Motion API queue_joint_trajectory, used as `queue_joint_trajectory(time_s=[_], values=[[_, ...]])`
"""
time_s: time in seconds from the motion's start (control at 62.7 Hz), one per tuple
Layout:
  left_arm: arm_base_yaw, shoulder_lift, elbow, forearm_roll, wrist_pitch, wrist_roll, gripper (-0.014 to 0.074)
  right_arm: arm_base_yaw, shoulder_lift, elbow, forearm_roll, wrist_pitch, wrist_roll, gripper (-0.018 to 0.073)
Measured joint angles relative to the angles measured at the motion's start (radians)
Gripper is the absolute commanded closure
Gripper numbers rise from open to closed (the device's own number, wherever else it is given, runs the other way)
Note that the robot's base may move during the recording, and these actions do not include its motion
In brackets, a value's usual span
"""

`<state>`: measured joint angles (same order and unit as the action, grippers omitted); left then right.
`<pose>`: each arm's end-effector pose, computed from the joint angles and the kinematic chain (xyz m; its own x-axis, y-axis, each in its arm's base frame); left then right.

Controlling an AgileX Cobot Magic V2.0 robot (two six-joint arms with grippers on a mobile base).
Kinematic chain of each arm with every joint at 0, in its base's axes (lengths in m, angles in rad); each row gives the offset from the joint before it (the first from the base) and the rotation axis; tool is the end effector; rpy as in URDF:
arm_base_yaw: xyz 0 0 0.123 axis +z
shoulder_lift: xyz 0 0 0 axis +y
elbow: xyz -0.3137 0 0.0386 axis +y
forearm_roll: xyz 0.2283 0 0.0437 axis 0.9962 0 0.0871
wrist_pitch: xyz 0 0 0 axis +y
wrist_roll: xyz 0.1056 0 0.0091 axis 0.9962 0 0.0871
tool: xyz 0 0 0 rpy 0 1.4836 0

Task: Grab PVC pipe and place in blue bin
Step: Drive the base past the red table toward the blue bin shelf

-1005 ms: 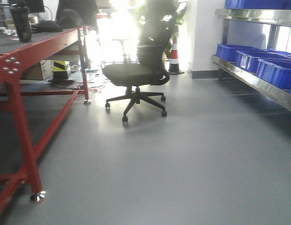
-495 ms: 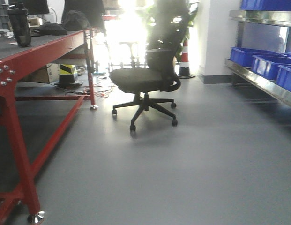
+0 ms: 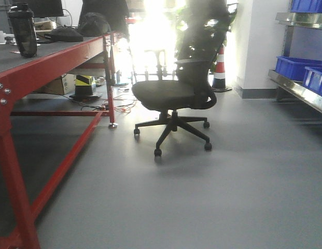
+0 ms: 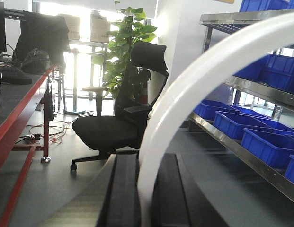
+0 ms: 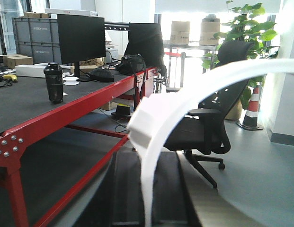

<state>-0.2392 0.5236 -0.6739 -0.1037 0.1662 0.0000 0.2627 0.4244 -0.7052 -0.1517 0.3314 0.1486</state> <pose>0.0700 -0.0190 0.3982 0.0438 -0.1158 -0.9923 0.2593 0.9605 -0.1006 0.0429 0.0061 0.3967 0.0377 0.0153 -0.9992 -0.2121 0.9772 0.0070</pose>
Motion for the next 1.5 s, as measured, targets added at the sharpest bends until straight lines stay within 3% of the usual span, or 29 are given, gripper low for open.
queue_joint_trajectory(time_s=[1.5], values=[[0.0, 0.0, 0.0, 0.0, 0.0, 0.0, 0.0707, 0.0, 0.0, 0.0, 0.0, 0.0, -0.002, 0.0727]])
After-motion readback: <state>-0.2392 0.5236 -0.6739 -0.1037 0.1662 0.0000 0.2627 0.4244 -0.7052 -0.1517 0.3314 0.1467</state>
